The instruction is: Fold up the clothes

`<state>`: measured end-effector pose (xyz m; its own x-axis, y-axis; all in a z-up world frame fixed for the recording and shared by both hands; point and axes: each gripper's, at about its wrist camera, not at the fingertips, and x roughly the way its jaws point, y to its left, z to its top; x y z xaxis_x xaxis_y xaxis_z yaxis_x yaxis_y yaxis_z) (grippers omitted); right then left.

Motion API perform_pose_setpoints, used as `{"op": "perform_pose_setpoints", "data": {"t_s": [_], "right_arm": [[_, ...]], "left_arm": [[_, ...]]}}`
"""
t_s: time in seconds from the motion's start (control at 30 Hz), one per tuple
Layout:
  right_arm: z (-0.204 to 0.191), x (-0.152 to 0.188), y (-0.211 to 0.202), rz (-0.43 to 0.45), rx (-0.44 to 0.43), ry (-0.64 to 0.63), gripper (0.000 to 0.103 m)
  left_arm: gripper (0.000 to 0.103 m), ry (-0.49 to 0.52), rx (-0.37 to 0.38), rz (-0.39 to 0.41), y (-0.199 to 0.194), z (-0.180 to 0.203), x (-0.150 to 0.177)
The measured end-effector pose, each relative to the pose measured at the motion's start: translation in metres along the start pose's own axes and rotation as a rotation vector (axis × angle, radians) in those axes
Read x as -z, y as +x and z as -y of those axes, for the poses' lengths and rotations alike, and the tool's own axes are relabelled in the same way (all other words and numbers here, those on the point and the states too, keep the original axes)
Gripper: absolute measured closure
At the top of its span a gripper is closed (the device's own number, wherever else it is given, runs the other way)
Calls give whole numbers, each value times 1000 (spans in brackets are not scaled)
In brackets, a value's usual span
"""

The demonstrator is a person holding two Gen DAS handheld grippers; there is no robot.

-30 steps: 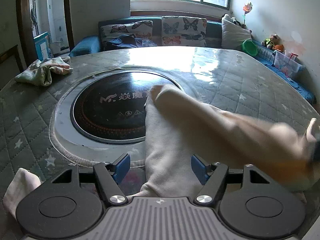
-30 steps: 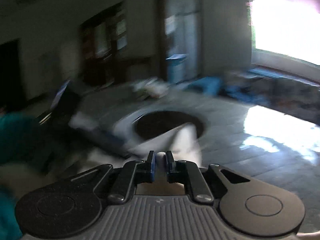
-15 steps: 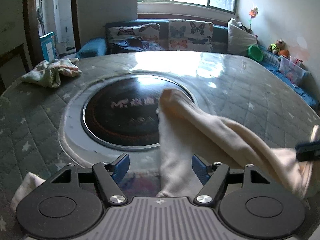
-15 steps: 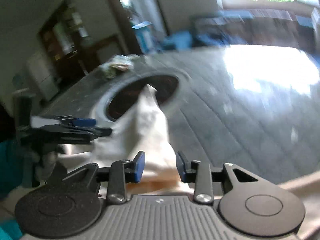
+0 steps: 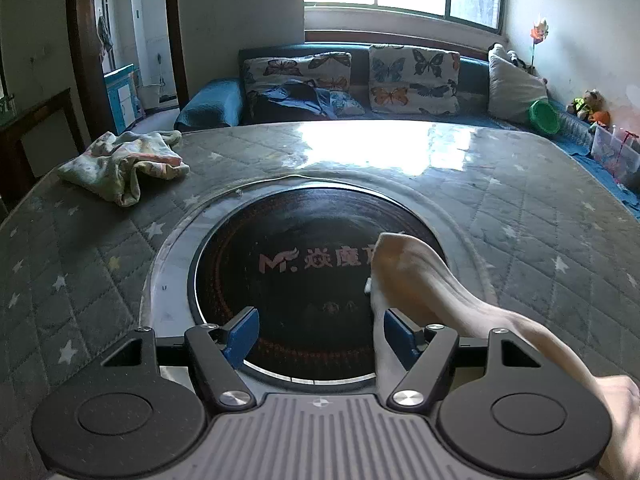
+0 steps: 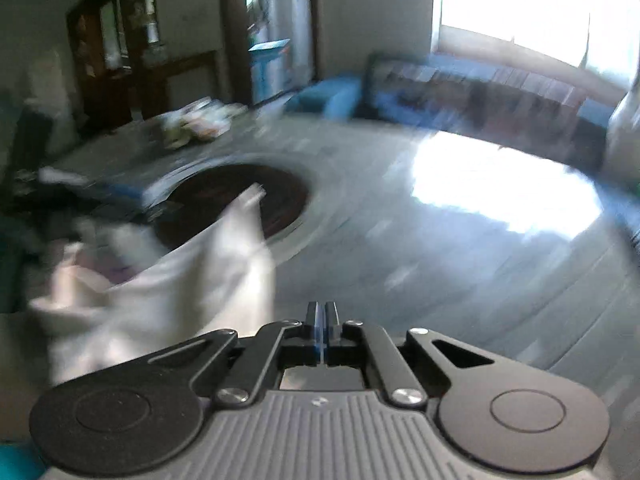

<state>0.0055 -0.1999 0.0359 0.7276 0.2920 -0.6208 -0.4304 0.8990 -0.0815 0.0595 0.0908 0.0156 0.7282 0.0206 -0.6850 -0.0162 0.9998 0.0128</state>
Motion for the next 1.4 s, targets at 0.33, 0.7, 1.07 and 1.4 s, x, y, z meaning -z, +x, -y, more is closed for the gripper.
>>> {"op": "perform_pose_setpoints", "data": {"t_s": [0.33, 0.7, 1.07, 1.4], "right_arm": [[33, -2, 16, -123, -205, 186, 79], [-1, 45, 27, -283, -377, 199, 69], [1, -14, 4, -33, 36, -190, 94], [27, -12, 28, -64, 35, 38, 73]], "left_arm": [[31, 20, 3, -5, 22, 1, -15], [31, 34, 0, -2, 28, 3, -20], [31, 62, 7, -16, 39, 10, -22], [31, 100, 30, -25, 56, 26, -24]]}}
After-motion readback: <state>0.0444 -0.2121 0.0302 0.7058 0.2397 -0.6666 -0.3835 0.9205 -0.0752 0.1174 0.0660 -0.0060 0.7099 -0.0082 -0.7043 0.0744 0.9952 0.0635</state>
